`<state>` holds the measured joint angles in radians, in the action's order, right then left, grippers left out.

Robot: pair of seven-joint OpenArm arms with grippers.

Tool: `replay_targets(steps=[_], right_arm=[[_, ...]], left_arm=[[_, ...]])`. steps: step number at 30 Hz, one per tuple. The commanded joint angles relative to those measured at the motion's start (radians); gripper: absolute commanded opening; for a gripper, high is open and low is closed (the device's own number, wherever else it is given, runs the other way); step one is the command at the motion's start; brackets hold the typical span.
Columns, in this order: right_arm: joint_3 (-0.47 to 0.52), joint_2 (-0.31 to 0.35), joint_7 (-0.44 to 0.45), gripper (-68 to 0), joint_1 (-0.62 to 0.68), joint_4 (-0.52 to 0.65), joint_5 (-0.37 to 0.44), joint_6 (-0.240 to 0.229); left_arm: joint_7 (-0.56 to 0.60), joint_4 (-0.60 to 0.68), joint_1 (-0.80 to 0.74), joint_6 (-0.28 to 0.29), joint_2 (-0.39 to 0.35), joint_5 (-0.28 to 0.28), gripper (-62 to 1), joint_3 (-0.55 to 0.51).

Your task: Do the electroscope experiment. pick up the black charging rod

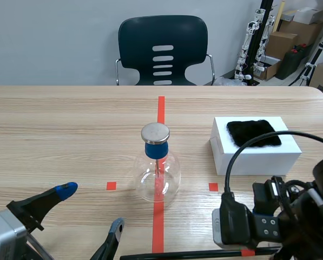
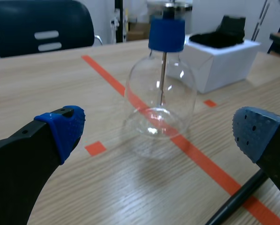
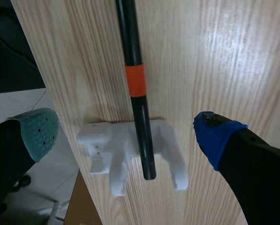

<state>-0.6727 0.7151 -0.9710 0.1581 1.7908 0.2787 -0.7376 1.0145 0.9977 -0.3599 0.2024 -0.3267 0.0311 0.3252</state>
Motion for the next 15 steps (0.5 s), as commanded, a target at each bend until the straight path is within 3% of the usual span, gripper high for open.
replay_targets(steps=[1,15], right_arm=[[-0.006,-0.005,-0.012,-8.5,-0.021,-0.002,0.006,-0.008],[-0.126,-0.076,-0.026,-8.5,-0.135,-0.135,-0.032,-0.008]], left_arm=[[0.028,0.021,-0.005,0.002,0.004,0.003,1.4,0.002],[0.013,0.015,0.056,0.003,0.03,0.0,1.4,0.002]])
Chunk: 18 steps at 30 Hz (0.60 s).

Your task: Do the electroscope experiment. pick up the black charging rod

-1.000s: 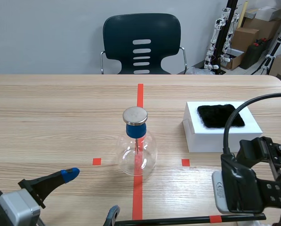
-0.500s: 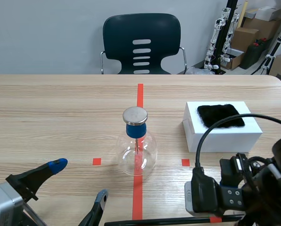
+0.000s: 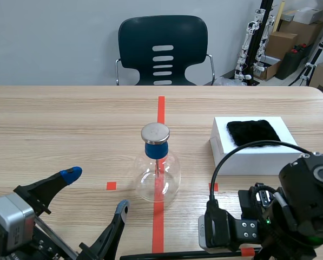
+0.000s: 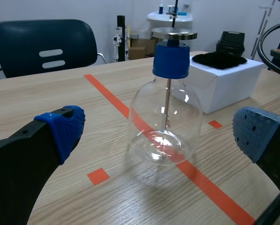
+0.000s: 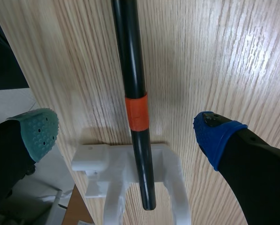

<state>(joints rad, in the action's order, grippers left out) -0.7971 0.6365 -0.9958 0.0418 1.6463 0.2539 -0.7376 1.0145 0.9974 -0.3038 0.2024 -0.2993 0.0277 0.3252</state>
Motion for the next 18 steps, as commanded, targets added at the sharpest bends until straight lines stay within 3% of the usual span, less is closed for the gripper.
replay_targets(steps=[1,8,18], right_arm=[[-0.012,0.002,0.007,-8.5,-0.027,0.005,-0.016,-0.008],[-0.035,0.002,0.07,-8.5,-0.045,0.003,-0.091,-0.008],[-0.035,0.003,0.079,-8.7,-0.044,0.003,-0.091,-0.008]], left_arm=[[0.013,0.015,0.002,0.004,0.003,0.003,1.4,0.002],[0.013,-0.008,0.025,0.021,0.017,0.003,1.4,0.005],[0.033,-0.117,0.053,0.021,0.039,0.003,1.4,0.05]])
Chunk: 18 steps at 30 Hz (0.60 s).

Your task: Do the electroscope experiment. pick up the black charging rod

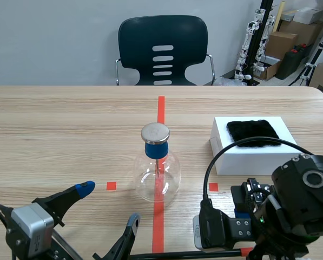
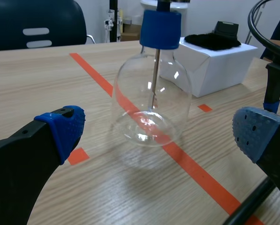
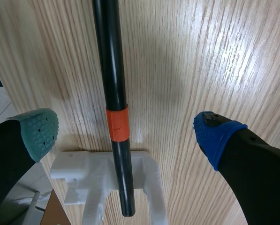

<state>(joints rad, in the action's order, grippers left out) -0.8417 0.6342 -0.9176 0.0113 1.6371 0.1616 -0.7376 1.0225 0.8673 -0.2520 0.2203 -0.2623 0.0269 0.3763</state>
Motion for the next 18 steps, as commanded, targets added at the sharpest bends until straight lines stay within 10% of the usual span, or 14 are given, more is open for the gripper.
replay_targets(steps=[1,18], right_arm=[[0.009,0.005,0.001,-8.7,-0.014,0.013,0.003,-0.008],[0.009,0.005,-0.019,-30.4,-0.013,0.013,0.026,-0.008]], left_arm=[[0.035,0.004,0.004,0.003,0.002,0.003,1.4,0.001],[0.087,-0.084,0.07,-0.02,0.032,-0.088,1.4,0.007]])
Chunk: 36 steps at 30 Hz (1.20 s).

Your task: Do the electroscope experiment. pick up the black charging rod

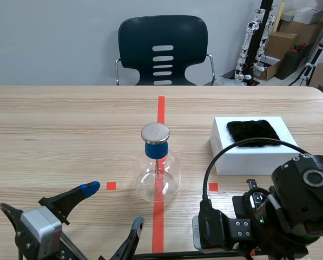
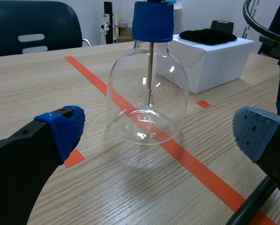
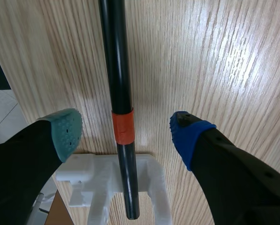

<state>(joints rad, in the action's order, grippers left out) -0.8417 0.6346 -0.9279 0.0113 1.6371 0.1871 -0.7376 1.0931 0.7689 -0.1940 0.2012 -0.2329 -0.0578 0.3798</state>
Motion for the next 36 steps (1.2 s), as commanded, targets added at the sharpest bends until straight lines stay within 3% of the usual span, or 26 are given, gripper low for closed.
replay_targets(steps=[1,9,20,36], right_arm=[[0.009,0.005,-0.009,-31.8,-0.013,0.013,0.001,-0.008],[0.009,0.005,-0.009,-42.7,-0.013,0.013,0.001,-0.008],[0.009,0.005,-0.009,-65.0,-0.013,0.013,0.001,-0.008],[0.01,0.008,-0.008,-65.6,-0.013,0.013,0.0,-0.008]], left_arm=[[0.017,0.014,0.014,-0.001,0.003,-0.013,1.4,0.004],[0.01,0.014,0.043,-0.005,0.002,-0.017,1.4,0.013],[0.01,0.014,0.042,-0.006,0.002,-0.014,1.4,0.013],[0.009,0.014,0.042,-0.005,0.002,-0.014,1.4,0.013]])
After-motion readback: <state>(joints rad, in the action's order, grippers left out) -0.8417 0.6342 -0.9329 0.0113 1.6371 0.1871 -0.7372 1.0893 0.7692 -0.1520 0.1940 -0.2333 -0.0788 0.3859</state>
